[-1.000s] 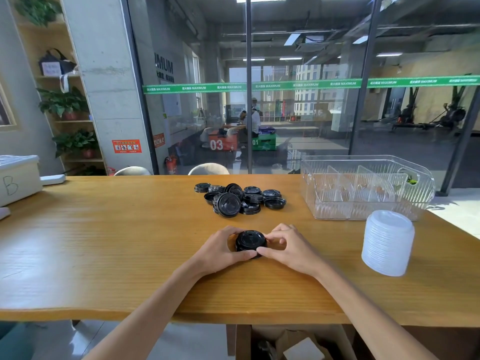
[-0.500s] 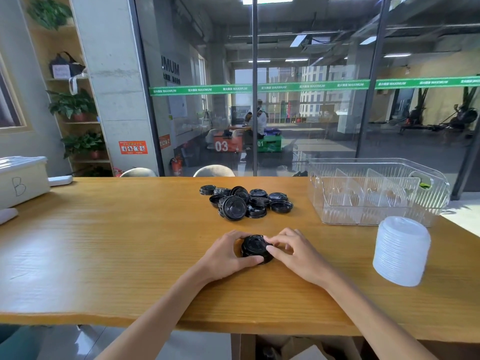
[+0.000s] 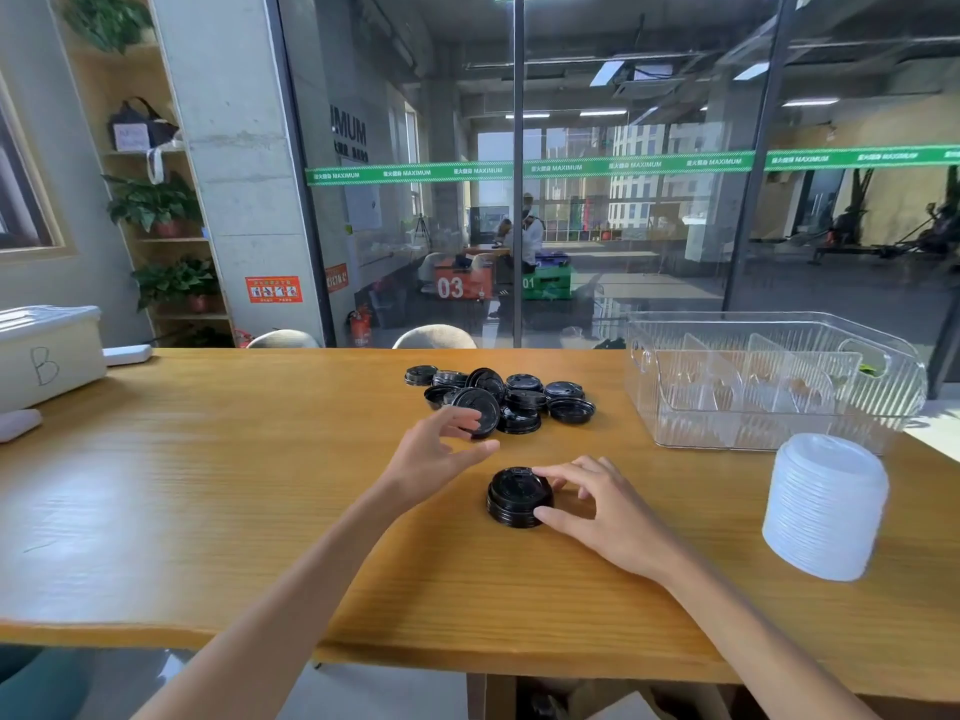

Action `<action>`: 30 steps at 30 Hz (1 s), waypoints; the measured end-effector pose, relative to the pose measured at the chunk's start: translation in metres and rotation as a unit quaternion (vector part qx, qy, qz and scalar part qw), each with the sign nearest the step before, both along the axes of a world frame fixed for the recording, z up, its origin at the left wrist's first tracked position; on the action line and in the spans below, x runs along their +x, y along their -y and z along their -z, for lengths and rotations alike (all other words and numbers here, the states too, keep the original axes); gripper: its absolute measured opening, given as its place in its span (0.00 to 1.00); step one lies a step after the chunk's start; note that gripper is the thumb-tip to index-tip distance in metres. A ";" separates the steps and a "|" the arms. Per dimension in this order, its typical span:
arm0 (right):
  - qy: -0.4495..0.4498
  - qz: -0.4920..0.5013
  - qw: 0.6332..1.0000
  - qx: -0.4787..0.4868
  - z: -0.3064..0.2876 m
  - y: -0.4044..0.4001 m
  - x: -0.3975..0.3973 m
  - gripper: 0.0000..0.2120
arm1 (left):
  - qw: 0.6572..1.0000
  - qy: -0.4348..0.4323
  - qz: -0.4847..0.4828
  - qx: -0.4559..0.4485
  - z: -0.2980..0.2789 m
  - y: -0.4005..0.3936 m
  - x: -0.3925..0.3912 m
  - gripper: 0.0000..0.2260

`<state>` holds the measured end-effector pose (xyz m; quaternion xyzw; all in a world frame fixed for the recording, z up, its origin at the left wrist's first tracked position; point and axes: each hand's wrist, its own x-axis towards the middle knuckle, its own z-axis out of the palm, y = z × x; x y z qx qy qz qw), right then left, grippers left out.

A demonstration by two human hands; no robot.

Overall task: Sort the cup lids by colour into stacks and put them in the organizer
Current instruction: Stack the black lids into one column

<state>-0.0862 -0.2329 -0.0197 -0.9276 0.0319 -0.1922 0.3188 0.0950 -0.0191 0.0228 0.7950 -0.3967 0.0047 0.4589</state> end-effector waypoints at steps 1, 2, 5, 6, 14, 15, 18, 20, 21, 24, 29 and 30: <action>0.000 0.003 1.000 -0.001 0.000 0.000 0.000 0.25 | 0.997 0.057 -0.042 0.008 0.001 0.004 0.006 0.26; 0.000 0.006 1.000 -0.002 0.001 0.001 0.001 0.25 | 0.990 0.115 -0.078 0.028 0.002 0.007 0.013 0.24; 0.000 0.012 1.000 -0.008 0.001 0.001 0.002 0.25 | 0.962 0.222 -0.136 0.079 0.006 0.019 0.027 0.29; 0.001 0.012 1.000 -0.012 0.002 0.002 0.002 0.25 | 0.956 0.237 -0.145 0.090 0.008 0.024 0.031 0.32; 0.004 0.014 1.000 -0.020 0.002 0.002 0.002 0.26 | 0.921 0.291 -0.203 0.161 0.016 0.049 0.048 0.40; 0.004 0.014 1.000 -0.020 0.002 0.002 0.002 0.26 | 0.918 0.297 -0.207 0.161 0.017 0.050 0.050 0.39; 0.001 0.011 1.000 -0.024 0.001 0.002 0.001 0.26 | 0.909 0.318 -0.211 0.167 0.018 0.051 0.053 0.37; -0.001 0.011 1.000 -0.025 0.001 0.001 0.002 0.26 | 0.907 0.331 -0.208 0.158 0.017 0.050 0.053 0.37; -0.001 0.011 1.000 -0.025 0.001 0.002 0.002 0.26 | 0.911 0.329 -0.204 0.144 0.016 0.049 0.053 0.37; -0.004 0.010 1.000 -0.025 0.001 0.002 0.002 0.26 | 0.936 0.297 -0.165 0.091 0.008 0.045 0.051 0.36; -0.006 0.010 1.000 -0.017 0.001 0.002 0.003 0.25 | 0.978 0.196 -0.071 0.018 0.001 0.037 0.033 0.37; -0.005 0.010 1.000 -0.014 0.001 0.002 0.003 0.25 | 0.983 0.175 -0.061 0.006 0.002 0.035 0.027 0.37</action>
